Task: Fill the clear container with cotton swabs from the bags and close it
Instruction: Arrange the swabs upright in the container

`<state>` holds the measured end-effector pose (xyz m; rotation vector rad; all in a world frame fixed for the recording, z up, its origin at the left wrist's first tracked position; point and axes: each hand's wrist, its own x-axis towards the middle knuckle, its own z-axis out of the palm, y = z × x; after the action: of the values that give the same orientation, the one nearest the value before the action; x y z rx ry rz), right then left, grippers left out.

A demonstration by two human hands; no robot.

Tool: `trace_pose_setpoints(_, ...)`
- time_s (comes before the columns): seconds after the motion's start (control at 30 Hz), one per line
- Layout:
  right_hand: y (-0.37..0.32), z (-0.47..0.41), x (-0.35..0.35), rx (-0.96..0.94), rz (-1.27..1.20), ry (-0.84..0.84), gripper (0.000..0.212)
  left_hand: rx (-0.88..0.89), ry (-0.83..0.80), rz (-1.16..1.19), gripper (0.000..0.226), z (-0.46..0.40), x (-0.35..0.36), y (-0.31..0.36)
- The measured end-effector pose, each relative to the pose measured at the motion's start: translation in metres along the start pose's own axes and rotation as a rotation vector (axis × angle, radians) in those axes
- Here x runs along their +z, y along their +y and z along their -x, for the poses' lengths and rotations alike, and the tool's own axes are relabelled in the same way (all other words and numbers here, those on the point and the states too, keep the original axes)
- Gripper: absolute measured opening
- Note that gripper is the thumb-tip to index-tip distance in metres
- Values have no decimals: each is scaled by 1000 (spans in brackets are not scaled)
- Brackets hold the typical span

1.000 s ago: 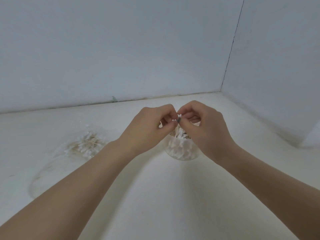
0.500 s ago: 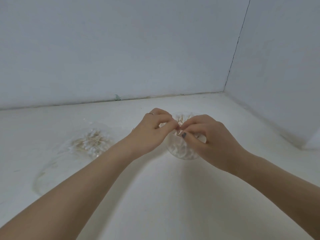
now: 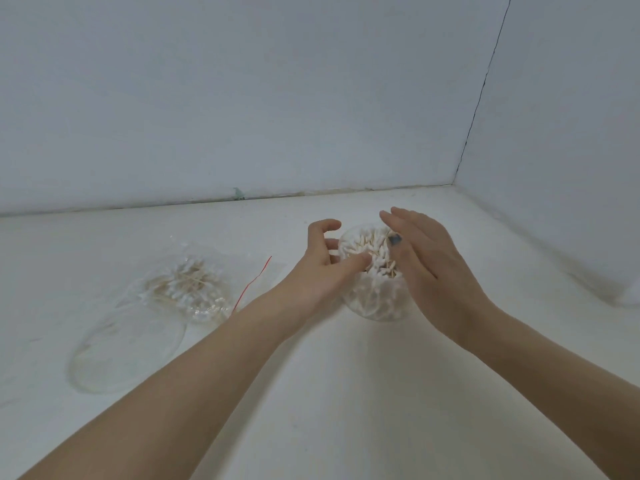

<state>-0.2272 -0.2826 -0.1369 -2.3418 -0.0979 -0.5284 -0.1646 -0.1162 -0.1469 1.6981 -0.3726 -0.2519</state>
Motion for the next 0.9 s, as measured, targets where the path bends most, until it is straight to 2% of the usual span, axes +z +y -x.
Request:
trace_pose_setpoints(0.07,0,-2,6,76,-58,-38,48,-84,-14,73,61,-4,3,0)
trace_pose_setpoints(0.13,1,-6,9,116,-102,12,46,-127,-20,66,56,-10,4,0)
trace_pose_setpoints(0.23,4,-11,9,144,-60,93,46,-153,98,153,45,-23,-3,4)
trace_pose_setpoints(0.27,6,-12,7,148,-48,102,46,-140,151,116,40,-28,-8,4)
trace_pose_setpoints(0.33,12,-14,4,150,-56,114,46,-81,201,-181,34,-41,-19,-2)
trace_pose_setpoints(0.43,21,-20,0,162,-104,165,45,-71,37,-765,61,-61,-32,-17)
trace_pose_setpoints(0.47,25,-22,-2,170,-120,188,44,-71,-25,-900,64,-68,-32,-20)
trace_pose_setpoints(0.53,31,-26,-3,181,-170,227,42,-63,-76,-1067,54,-77,-30,-21)
trace_pose_setpoints(0.6,35,-29,-3,194,-224,266,41,-66,-58,-1147,52,-83,-25,-18)
trace_pose_setpoints(0.7,42,-30,1,212,-271,295,38,-56,-64,-1123,44,-92,-17,-12)
trace_pose_setpoints(0.8,47,-31,2,217,-320,337,33,-36,-130,-1103,46,-94,-9,-6)
trace_pose_setpoints(0.9,50,-33,1,233,-352,358,29,-17,-212,-1227,42,-94,-7,-2)
